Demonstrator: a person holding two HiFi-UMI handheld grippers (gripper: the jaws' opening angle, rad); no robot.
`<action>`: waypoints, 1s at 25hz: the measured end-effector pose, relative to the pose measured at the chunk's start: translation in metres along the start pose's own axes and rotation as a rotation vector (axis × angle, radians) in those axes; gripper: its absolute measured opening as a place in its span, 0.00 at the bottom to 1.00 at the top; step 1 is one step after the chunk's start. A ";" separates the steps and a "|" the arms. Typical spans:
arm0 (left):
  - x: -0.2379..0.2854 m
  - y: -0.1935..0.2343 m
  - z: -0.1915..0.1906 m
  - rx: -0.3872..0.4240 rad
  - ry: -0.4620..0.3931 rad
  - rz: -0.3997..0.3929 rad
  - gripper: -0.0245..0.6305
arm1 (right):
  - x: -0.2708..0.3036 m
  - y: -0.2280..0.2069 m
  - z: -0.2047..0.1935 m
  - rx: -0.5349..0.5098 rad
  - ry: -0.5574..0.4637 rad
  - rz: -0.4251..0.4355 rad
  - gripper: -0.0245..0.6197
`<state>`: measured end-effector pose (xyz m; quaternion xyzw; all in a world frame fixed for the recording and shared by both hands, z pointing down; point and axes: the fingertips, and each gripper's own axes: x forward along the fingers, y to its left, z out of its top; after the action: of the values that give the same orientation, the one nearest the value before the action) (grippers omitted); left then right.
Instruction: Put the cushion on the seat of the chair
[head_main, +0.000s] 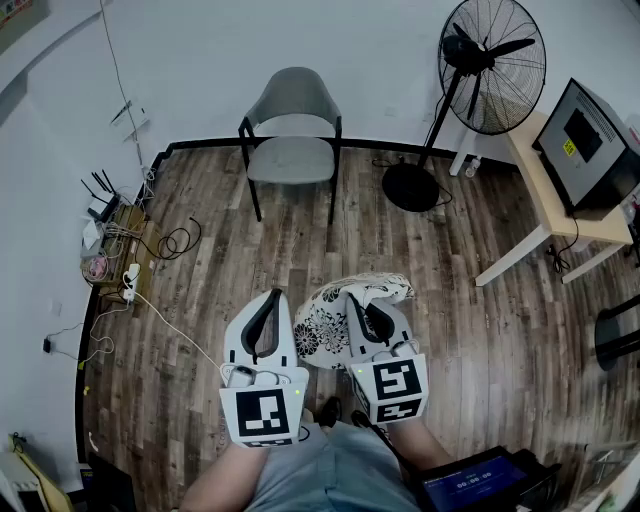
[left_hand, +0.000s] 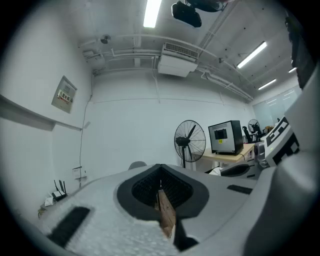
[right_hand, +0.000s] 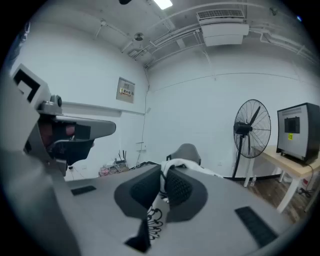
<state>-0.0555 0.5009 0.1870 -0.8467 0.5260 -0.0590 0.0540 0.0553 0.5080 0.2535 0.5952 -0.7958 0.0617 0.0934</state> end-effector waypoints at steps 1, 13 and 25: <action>0.000 -0.002 0.000 -0.020 0.008 0.004 0.04 | -0.001 -0.001 -0.001 -0.002 0.000 0.001 0.06; -0.002 0.012 -0.011 -0.067 0.043 0.043 0.04 | 0.008 -0.006 -0.001 0.020 -0.004 -0.012 0.06; 0.058 0.055 -0.041 -0.097 0.090 0.063 0.04 | 0.085 -0.019 -0.009 0.027 0.054 0.002 0.06</action>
<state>-0.0850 0.4230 0.2214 -0.8279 0.5565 -0.0697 -0.0092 0.0512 0.4243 0.2809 0.5937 -0.7926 0.0887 0.1068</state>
